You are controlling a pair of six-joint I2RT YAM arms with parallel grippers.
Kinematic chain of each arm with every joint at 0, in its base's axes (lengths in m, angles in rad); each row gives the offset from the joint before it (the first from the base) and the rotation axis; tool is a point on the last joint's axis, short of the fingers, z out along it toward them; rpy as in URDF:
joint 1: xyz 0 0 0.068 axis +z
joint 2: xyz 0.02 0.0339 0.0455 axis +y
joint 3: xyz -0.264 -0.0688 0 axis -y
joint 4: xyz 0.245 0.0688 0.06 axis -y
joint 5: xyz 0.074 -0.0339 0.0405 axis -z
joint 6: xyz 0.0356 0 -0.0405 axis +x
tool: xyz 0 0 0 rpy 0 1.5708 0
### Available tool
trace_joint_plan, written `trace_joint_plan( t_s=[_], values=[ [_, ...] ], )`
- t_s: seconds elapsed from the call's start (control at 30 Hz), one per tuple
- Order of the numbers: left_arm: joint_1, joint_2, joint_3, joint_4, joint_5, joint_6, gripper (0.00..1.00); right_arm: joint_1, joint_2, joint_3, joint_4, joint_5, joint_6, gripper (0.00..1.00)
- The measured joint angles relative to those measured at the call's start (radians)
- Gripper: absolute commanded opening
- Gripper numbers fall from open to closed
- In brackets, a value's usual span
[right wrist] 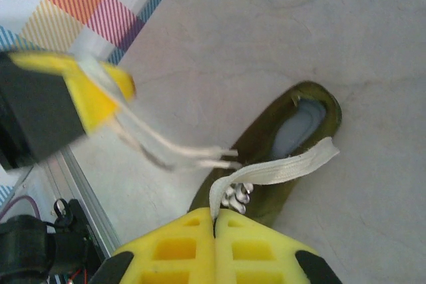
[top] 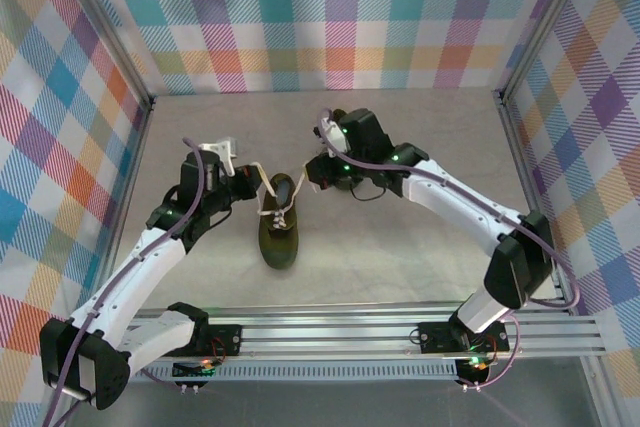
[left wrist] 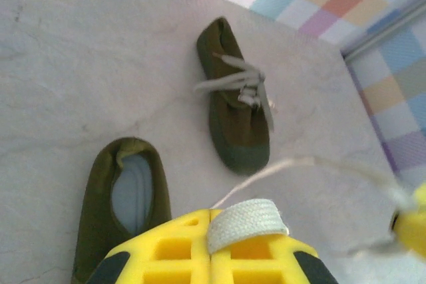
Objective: Tie the shoes
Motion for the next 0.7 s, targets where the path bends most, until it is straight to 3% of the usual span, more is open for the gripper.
trace_joint_plan(
  t_s=[0.3, 0.7],
  values=[
    [-0.023, 0.124, 0.145, -0.021, -0.002, -0.142, 0.00, 0.052, -0.105, -0.217, 0.089, -0.023, -0.077, 0.00],
    [-0.238, 0.288, 0.238, -0.053, -0.052, -0.216, 0.00, 0.070, -0.224, -0.357, 0.250, -0.095, -0.112, 0.00]
  ],
)
